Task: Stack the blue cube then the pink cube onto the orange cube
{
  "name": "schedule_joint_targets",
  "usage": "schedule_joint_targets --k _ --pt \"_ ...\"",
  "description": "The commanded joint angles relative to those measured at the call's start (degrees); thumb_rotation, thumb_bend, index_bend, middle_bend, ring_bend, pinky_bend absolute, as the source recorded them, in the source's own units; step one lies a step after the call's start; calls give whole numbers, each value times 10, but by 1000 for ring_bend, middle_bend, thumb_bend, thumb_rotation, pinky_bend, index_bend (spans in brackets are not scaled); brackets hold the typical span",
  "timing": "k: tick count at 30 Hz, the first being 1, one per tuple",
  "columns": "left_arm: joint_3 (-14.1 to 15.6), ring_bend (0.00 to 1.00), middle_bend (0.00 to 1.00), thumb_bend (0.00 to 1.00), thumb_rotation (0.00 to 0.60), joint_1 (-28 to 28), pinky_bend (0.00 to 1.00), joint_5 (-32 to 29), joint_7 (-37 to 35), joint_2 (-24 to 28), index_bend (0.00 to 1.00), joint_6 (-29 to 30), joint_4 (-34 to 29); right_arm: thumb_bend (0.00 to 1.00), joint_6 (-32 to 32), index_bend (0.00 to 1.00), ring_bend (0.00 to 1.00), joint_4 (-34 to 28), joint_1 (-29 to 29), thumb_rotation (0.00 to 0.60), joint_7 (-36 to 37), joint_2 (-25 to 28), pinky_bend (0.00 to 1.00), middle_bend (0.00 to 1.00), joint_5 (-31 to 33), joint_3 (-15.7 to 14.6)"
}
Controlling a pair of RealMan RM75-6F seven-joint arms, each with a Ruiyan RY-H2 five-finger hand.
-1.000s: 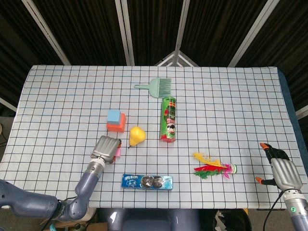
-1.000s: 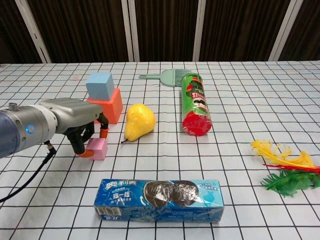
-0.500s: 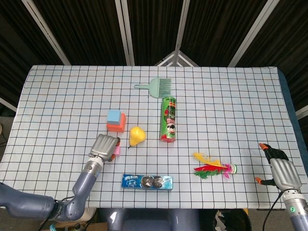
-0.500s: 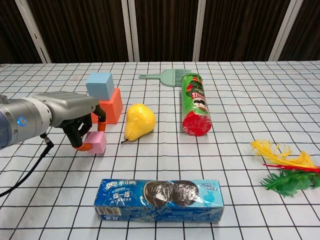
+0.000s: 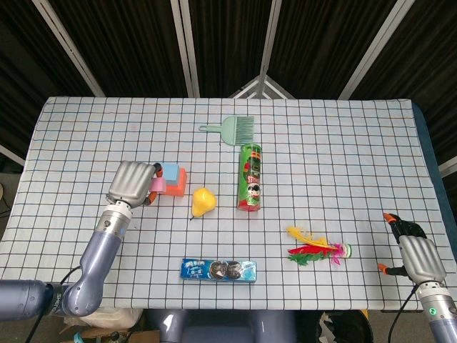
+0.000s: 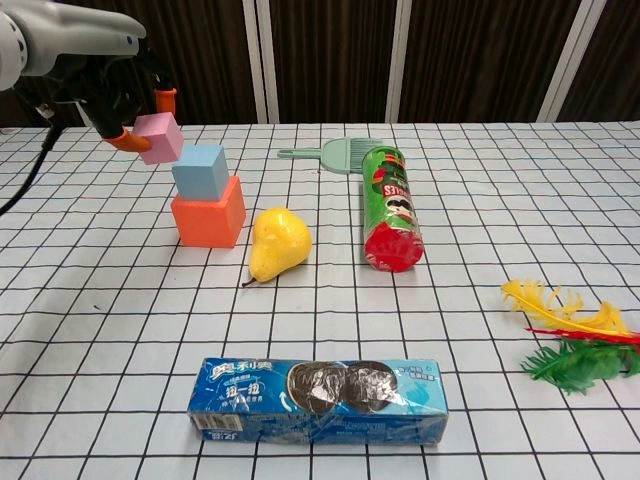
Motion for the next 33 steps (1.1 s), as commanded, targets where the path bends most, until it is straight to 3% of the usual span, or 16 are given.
schedule_joint_targets --k 1,10,16,33 --pt "-21 670 758 380 600 -28 803 -49 10 14 465 -30 24 172 0 42 126 0 0 600 -2 0 102 95 1 0" --pt "-35 666 753 377 600 -78 798 -136 2 -7 461 -96 95 173 -2 42 126 0 1 600 -9 -2 102 96 9 2" --pt "-29 658 748 377 600 -109 791 -177 19 -16 458 -108 125 173 -4 42 126 3 1 600 -12 -3 102 95 15 3" --pt "-1 656 747 377 600 -140 790 -214 25 -14 458 -114 159 173 -10 42 126 3 5 600 -21 -7 102 95 21 3"
